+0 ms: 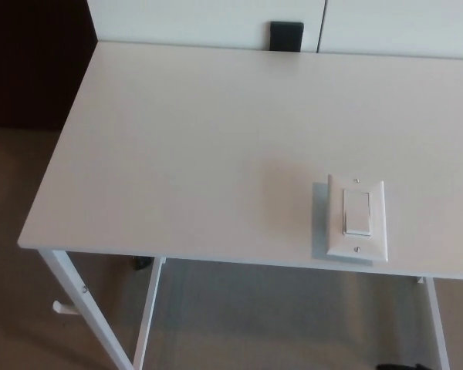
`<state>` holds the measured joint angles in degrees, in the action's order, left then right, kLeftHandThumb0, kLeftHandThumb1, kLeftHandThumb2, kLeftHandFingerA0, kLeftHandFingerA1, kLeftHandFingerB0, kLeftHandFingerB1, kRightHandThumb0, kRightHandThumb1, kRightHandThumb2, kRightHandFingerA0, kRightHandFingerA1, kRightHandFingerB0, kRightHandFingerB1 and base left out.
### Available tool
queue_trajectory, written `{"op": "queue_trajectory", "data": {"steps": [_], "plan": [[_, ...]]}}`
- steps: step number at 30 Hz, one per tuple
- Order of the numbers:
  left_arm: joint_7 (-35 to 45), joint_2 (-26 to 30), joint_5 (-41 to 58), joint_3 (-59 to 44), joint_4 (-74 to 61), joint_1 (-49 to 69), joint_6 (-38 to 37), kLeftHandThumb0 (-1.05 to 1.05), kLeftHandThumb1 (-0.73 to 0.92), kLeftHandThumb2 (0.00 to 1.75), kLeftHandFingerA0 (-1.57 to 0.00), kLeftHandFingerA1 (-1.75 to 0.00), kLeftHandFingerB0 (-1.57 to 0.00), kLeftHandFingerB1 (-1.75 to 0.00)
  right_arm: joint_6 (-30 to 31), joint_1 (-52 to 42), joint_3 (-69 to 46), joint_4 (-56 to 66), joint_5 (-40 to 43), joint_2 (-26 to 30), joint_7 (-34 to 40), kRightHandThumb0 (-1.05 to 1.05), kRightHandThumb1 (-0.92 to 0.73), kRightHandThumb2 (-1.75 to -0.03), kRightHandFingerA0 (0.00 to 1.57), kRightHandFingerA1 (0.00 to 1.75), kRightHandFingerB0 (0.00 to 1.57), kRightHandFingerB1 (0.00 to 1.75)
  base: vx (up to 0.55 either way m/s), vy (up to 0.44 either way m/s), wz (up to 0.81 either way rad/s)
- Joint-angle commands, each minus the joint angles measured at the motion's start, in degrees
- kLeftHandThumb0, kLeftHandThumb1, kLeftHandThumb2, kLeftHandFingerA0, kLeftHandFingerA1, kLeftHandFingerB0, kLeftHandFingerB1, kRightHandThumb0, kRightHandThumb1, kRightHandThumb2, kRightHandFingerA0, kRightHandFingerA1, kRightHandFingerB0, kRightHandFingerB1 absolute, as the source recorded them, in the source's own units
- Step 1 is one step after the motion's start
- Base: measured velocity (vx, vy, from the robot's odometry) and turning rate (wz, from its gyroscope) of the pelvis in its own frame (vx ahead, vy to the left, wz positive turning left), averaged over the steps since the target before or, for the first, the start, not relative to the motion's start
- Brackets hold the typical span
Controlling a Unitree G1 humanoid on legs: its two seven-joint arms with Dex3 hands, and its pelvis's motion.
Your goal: The robot walk towards a table in front and then clicks the light switch button using the right hand's index finger
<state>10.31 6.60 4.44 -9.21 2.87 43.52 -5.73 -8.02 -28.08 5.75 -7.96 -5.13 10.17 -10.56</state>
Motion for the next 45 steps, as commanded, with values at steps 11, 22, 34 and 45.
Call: {"op": "queue_trajectory", "data": {"steps": [11, 22, 34, 45], "plan": [[-0.5, 0.8, 1.1, -1.9, -1.6, -0.3, 2.2, -0.09, 0.62, 0.58, -0.41, -0.38, -0.31, -0.34, -0.2, -11.8, 3.4, 30.5, 7.9, 3.8, -8.1, -0.32, -0.50, -0.67, 0.49, 0.55, 0.38, 0.48, 0.00, 0.000, 0.00], [-0.2, 0.9, 2.1, -4.2, -1.7, -1.4, 2.0, -0.09, 0.63, 0.58, -0.41, -0.39, -0.31, -0.34, -1.4, -14.0, -2.5, 54.9, 11.6, 3.1, -5.1, -0.26, -0.55, -0.57, 0.53, 0.46, 0.48, 0.43, 0.00, 0.000, 0.00], [0.6, 0.7, 2.6, -5.3, -1.9, -0.6, 2.7, -0.15, 0.61, 0.59, -0.42, -0.38, -0.32, -0.34, -6.5, 4.5, -10.9, 50.6, -20.2, 1.9, 4.9, -0.65, -0.47, -0.78, 0.17, 0.46, 0.31, 0.44, 0.00, 0.000, 0.00], [0.5, 0.9, 1.9, -5.2, -2.1, -0.6, 2.1, -0.09, 0.62, 0.58, -0.40, -0.39, -0.31, -0.34, 0.9, 15.5, -5.2, 35.3, -36.8, 6.7, 8.4, -0.65, -0.43, -0.77, 0.03, 0.33, 0.19, 0.42, 0.00, 0.000, 0.00]]}}
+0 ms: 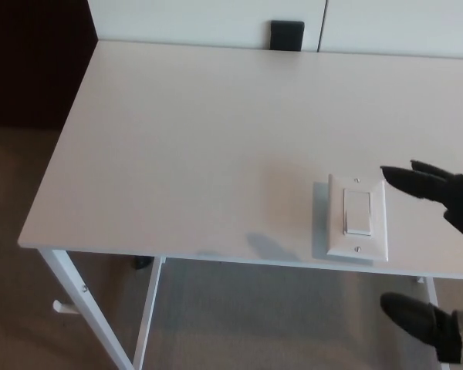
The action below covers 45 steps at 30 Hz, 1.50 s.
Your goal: The robot walk towards a table in front and then clicks the light switch button using the right hand's index finger
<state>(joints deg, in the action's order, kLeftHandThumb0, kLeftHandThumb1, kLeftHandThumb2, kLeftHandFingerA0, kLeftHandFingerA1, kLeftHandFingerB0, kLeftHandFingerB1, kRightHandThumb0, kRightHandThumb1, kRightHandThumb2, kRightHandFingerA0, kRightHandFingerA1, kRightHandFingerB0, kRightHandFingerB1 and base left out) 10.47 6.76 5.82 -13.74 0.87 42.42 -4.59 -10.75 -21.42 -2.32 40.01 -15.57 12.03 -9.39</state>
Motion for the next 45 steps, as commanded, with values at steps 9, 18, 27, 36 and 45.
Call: {"op": "queue_trajectory", "data": {"steps": [9, 18, 27, 36, 45], "plan": [[0.3, 1.1, -0.2, -0.4, -0.4, 0.7, 1.1, -0.09, 0.62, 0.58, -0.40, -0.38, -0.31, -0.34, 7.5, 11.8, 5.2, -20.3, -32.8, 7.0, 10.4, -0.63, -0.41, -0.74, 0.08, 0.26, 0.23, 0.42, 0.00, 0.000, 0.00], [0.0, 1.5, -1.2, 0.0, -1.2, 0.9, 1.3, -0.12, 0.62, 0.59, -0.42, -0.39, -0.31, -0.34, 11.7, 12.7, 8.1, -23.3, -39.6, 8.1, 11.1, -0.66, -0.51, -0.59, 0.00, 0.27, 0.31, 0.33, 0.00, 0.000, 0.00], [0.0, 1.7, -1.5, 0.4, -0.8, 0.0, 1.6, -0.10, 0.61, 0.58, -0.42, -0.38, -0.32, -0.34, 13.8, 11.8, 10.9, -23.3, -44.1, 8.1, 11.9, -0.68, -0.53, -0.57, 0.00, 0.30, 0.30, 0.31, 0.00, 0.000, 0.00], [0.4, 2.0, -1.3, 0.5, -0.2, 0.0, 0.9, -0.10, 0.62, 0.58, -0.42, -0.39, -0.32, -0.35, 14.8, 10.2, 13.6, -23.1, -46.3, 7.5, 12.8, -0.69, -0.54, -0.59, 0.00, 0.28, 0.30, 0.32, 0.00, 0.000, 0.00], [0.3, 2.2, -1.2, 1.3, -2.4, 0.8, 2.4, -0.08, 0.63, 0.58, -0.41, -0.38, -0.31, -0.34, 15.6, 10.8, 15.2, -26.5, -47.1, 7.4, 14.9, -0.67, -0.52, -0.59, 0.00, 0.27, 0.32, 0.33, 0.00, 0.000, 0.00]]}}
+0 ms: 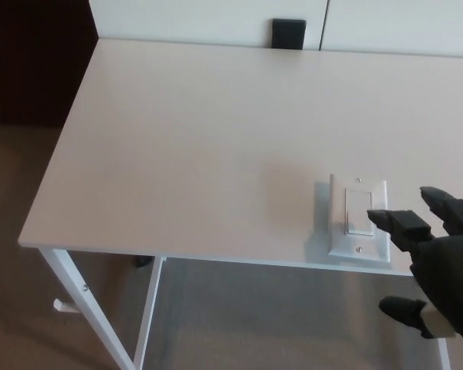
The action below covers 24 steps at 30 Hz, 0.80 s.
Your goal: The robot walk towards a table in front and then clicks the light switch button using the right hand's index finger
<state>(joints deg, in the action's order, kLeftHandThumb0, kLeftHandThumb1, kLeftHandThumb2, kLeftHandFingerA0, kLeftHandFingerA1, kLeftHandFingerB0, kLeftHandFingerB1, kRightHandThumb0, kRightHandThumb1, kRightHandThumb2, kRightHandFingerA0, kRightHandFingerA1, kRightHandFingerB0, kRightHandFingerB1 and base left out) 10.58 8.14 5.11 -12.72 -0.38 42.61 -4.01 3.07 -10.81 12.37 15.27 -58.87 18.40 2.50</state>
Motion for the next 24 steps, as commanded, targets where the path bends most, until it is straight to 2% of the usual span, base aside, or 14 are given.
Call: {"op": "queue_trajectory", "data": {"steps": [1, 19, 20, 21, 22, 23, 24], "plan": [[0.2, 0.8, -0.4, 0.3, -1.1, 0.6, 1.9, -0.07, 0.63, 0.58, -0.40, -0.38, -0.30, -0.34, 1.9, 0.4, 0.7, -1.9, -4.0, 1.0, 3.1, -0.67, -0.51, -0.58, 0.00, 0.27, 0.32, 0.33, 0.00, 0.000, 0.00], [0.1, 1.2, -0.7, 0.6, -1.8, 0.4, 3.1, -0.08, 0.62, 0.58, -0.41, -0.38, -0.31, -0.34, 3.9, 2.4, 3.5, -3.4, -5.4, 0.3, 2.5, -0.67, -0.52, -0.58, 0.00, 0.28, 0.30, 0.33, 0.00, 0.000, 0.00], [0.1, 1.3, -0.6, 0.6, -1.3, 0.1, 2.9, -0.09, 0.62, 0.58, -0.41, -0.38, -0.31, -0.34, 4.0, 2.4, 3.7, -3.3, -5.4, 0.3, 2.5, -0.64, -0.42, -0.78, 0.04, 0.17, 0.24, 0.45, 0.00, 0.000, 0.00], [0.1, 1.2, -0.6, 0.6, -1.3, 0.1, 2.9, -0.08, 0.62, 0.58, -0.41, -0.38, -0.31, -0.34, 4.2, 2.4, 4.0, -3.1, -5.5, 0.1, 2.2, -0.68, -0.54, -0.58, 0.00, 0.26, 0.30, 0.32, 0.00, 0.000, 0.00], [0.0, 1.2, -0.7, 0.6, -1.6, 0.2, 3.0, -0.08, 0.62, 0.58, -0.41, -0.38, -0.31, -0.34, 4.4, 2.3, 4.2, -2.9, -5.7, 0.0, 1.9, -0.68, -0.54, -0.58, 0.00, 0.26, 0.30, 0.32, 0.00, 0.000, 0.00], [-0.2, 1.2, -1.1, 0.7, -1.4, 0.2, 2.4, -0.07, 0.62, 0.58, -0.41, -0.39, -0.31, -0.35, 4.8, 2.3, 4.7, -2.5, -5.9, 0.0, 0.9, -0.65, -0.43, -0.80, 0.03, 0.16, 0.20, 0.44, 0.00, 0.000, 0.00], [0.0, 1.1, -1.0, 0.8, -1.1, 0.3, 2.3, -0.08, 0.62, 0.58, -0.41, -0.39, -0.31, -0.34, 4.6, 1.9, 4.8, -2.4, -5.9, 0.2, 1.2, -0.66, -0.44, -0.80, 0.02, 0.12, 0.23, 0.45, 0.00, 0.000, 0.00]]}}
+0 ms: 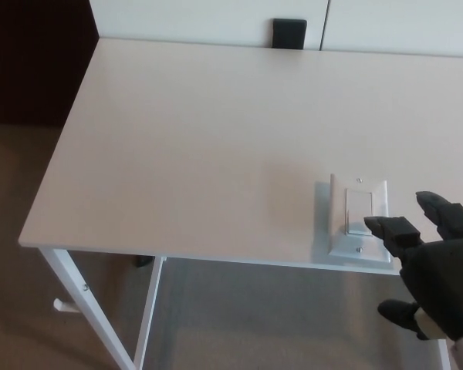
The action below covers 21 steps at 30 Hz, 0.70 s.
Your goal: The robot walk towards a table in front and then clicks the light switch button using the right hand's index finger
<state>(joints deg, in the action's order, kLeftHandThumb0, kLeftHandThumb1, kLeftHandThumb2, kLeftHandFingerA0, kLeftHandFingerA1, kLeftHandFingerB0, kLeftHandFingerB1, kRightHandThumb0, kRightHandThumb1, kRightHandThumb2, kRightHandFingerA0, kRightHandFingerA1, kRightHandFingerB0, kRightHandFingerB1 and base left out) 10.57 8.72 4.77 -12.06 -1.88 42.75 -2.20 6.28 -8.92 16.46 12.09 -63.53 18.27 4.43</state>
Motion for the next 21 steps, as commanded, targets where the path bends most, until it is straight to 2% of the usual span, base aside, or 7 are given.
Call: {"op": "queue_trajectory", "data": {"steps": [1, 4, 5, 10, 11, 12, 21], "plan": [[0.2, 0.6, -0.5, 0.2, 0.5, 0.2, 0.5, -0.08, 0.62, 0.58, -0.41, -0.39, -0.31, -0.34, 1.5, 0.0, 0.9, 0.8, -1.3, 0.3, -0.6, -0.67, -0.54, -0.57, 0.00, 0.30, 0.31, 0.32, 0.00, 0.000, 0.00], [0.4, 0.7, -0.5, 0.1, 1.4, -0.2, -0.4, -0.11, 0.61, 0.58, -0.43, -0.39, -0.32, -0.35, 1.5, 0.2, 1.5, 0.0, -1.2, 0.0, 0.0, -0.67, -0.54, -0.57, 0.00, 0.28, 0.30, 0.32, 0.00, 0.000, 0.00], [0.3, 0.8, -0.6, 0.1, 1.0, -0.1, 0.0, -0.11, 0.61, 0.58, -0.43, -0.39, -0.31, -0.35, 1.4, 0.3, 1.7, -0.3, -1.2, -0.1, 0.5, -0.66, -0.43, -0.76, 0.06, 0.19, 0.25, 0.44, 0.00, 0.000, 0.00], [-0.1, 0.9, -1.0, 0.5, -0.3, 0.2, 0.8, -0.11, 0.61, 0.58, -0.43, -0.39, -0.32, -0.35, 1.8, 1.2, 2.6, -1.4, -1.4, -0.6, 0.7, -0.67, -0.52, -0.59, 0.00, 0.27, 0.30, 0.33, 0.00, 0.000, 0.00], [0.1, 0.9, -0.8, 0.4, -0.2, 0.1, 1.0, -0.10, 0.61, 0.58, -0.43, -0.39, -0.32, -0.35, 1.8, 1.4, 2.8, -1.8, -1.5, -0.7, 1.2, -0.64, -0.42, -0.77, 0.04, 0.18, 0.25, 0.45, 0.00, 0.000, 0.00], [0.1, 0.9, -0.7, 0.4, 0.0, 0.0, 1.0, -0.11, 0.61, 0.58, -0.43, -0.39, -0.32, -0.35, 1.8, 1.5, 2.9, -2.1, -1.5, -0.8, 1.3, -0.67, -0.52, -0.58, 0.00, 0.28, 0.31, 0.33, 0.00, 0.000, 0.00], [0.6, 1.2, -1.0, 0.6, 0.0, 0.7, -0.3, -0.10, 0.61, 0.58, -0.43, -0.39, -0.33, -0.36, 2.4, 2.1, 3.5, -2.3, -1.0, -1.1, 0.1, -0.67, -0.53, -0.58, 0.00, 0.28, 0.31, 0.32, 0.00, 0.000, 0.00]]}}
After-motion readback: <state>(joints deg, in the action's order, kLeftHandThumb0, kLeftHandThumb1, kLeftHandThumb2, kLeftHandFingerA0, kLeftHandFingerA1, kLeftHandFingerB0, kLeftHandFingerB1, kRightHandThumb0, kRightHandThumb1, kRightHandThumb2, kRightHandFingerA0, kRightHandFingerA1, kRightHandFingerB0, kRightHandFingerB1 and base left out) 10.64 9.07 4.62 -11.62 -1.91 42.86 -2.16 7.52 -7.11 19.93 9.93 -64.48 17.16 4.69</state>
